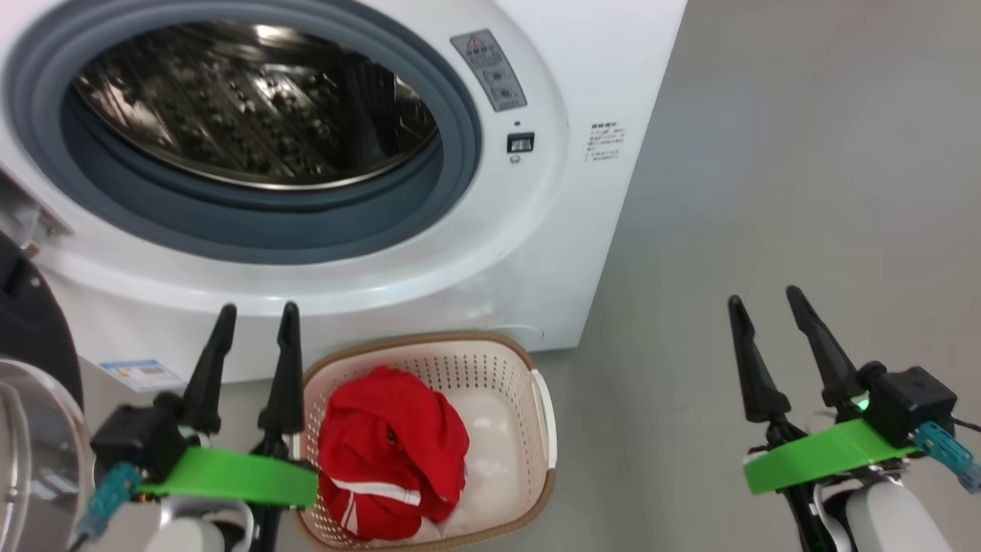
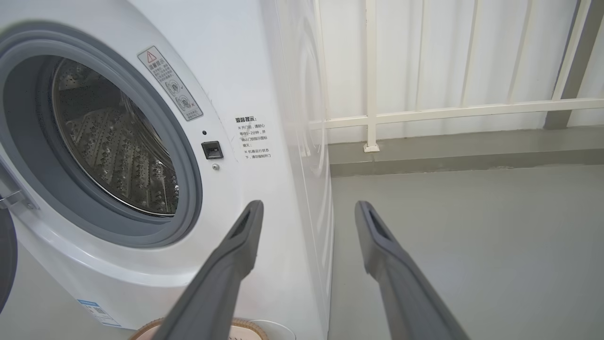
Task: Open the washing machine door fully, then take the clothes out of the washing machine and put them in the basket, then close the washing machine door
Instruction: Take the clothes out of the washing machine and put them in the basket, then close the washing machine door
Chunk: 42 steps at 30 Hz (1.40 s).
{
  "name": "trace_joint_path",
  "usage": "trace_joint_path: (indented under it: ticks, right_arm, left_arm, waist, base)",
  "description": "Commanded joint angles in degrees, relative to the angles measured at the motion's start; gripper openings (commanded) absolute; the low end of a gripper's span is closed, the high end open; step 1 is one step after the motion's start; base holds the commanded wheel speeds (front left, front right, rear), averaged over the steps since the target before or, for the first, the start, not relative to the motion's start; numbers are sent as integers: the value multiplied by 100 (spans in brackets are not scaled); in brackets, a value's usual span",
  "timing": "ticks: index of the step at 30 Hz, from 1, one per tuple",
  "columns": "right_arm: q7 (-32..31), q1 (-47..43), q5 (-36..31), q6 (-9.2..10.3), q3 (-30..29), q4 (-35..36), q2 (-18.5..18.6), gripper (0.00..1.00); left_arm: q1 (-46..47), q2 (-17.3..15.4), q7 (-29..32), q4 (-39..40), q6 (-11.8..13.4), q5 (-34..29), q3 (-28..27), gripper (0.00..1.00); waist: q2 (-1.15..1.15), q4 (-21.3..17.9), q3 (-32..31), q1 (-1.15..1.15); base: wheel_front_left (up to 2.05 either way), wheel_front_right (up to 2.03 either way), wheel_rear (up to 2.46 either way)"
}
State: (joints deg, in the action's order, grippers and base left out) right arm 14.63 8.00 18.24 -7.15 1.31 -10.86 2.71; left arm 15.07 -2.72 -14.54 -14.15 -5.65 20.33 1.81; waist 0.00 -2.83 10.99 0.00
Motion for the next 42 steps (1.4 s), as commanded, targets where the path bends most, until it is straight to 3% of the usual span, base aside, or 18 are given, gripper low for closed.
trace_joint_path:
  ticks: [1,16,24,42]
  right_arm:
    - [37,-65,-89,-34,39,169,17,100]
    - [37,-1080,-339,-34,-552,407,17,100]
    - [37,-1357,-411,-34,-651,681,17,100]
    - [37,-1488,-542,-34,-440,706,17,100]
  left_arm:
    - [-157,-59,-45,240,-8,-109,-225,100]
    - [-1446,-151,-45,433,212,-415,-442,100]
    - [-1776,-202,-45,641,346,-461,-504,100]
    - [-1821,-274,-1,651,372,-360,-460,100]
  waist:
    - [0,47,-278,0]
    - [0,173,-1210,0]
    - [0,187,-1278,0]
    - [0,85,-1342,0]
  base:
    - [0,0,0]
    - [0,0,0]
    - [0,0,0]
    - [0,0,0]
